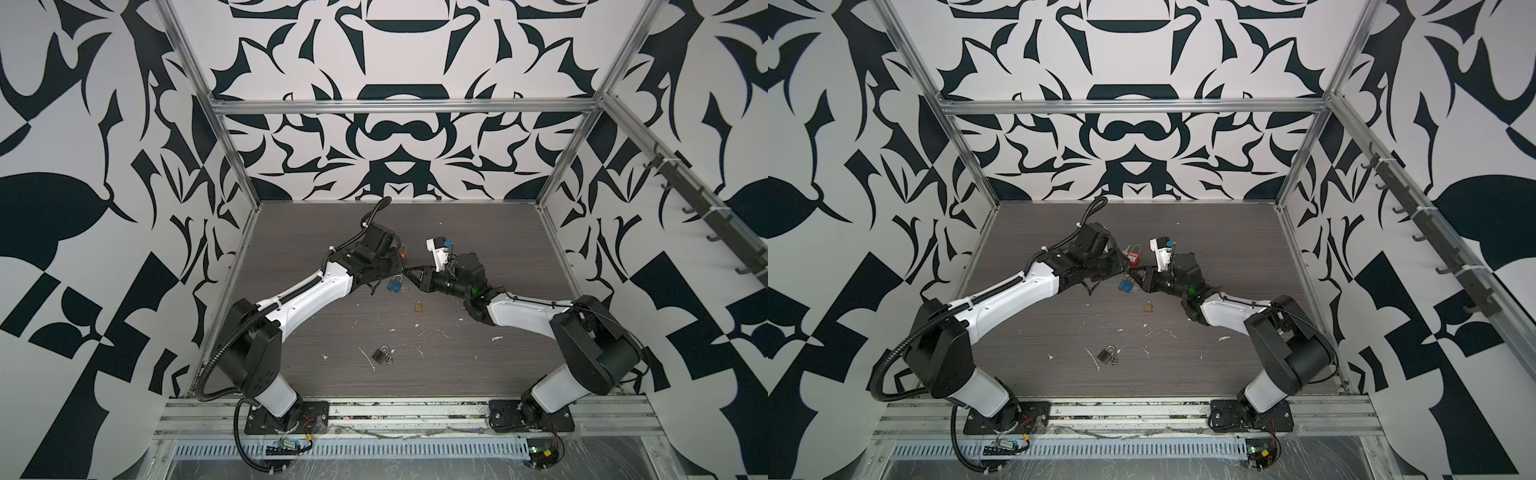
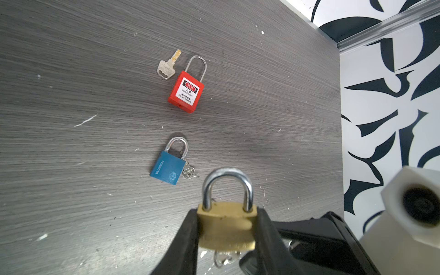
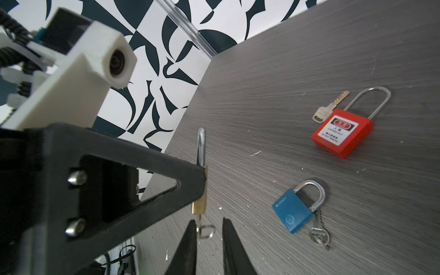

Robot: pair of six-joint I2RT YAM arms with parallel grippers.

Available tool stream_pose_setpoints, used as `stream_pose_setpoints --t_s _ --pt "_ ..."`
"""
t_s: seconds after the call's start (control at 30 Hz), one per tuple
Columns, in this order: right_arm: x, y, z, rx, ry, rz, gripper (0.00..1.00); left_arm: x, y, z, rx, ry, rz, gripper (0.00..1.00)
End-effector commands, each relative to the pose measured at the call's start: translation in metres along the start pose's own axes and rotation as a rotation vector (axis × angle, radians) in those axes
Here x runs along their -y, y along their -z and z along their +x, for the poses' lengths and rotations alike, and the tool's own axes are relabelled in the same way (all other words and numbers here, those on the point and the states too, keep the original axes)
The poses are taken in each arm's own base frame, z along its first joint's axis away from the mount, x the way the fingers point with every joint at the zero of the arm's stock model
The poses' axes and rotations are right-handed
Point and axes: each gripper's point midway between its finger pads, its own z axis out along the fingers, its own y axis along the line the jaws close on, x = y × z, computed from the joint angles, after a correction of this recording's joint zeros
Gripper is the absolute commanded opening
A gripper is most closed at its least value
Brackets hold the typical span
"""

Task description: Lock with the key

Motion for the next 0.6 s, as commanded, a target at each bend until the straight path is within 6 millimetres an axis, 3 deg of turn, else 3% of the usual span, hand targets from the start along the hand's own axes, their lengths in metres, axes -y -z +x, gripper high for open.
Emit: stream_pose_setpoints --t_s 0.0,0.23,0.57 --pt "-0.0267 -0.0045 -0.0229 0.051 0.045 -0.086 0.19 -0.0004 0.0034 0.0 0.006 0.002 0.001 0.0" --pt "-0.028 -0.0092 -0.0229 0.045 0.045 -0.095 0.17 -0.0016 0.0032 0.0001 0.008 0.002 -0.002 0.0" --pt "-0.0281 -0.0137 -0.0197 0.034 0.04 -0.101 0.06 -0.0034 0.0035 -0.0003 0.012 -0.002 -0.011 0.0"
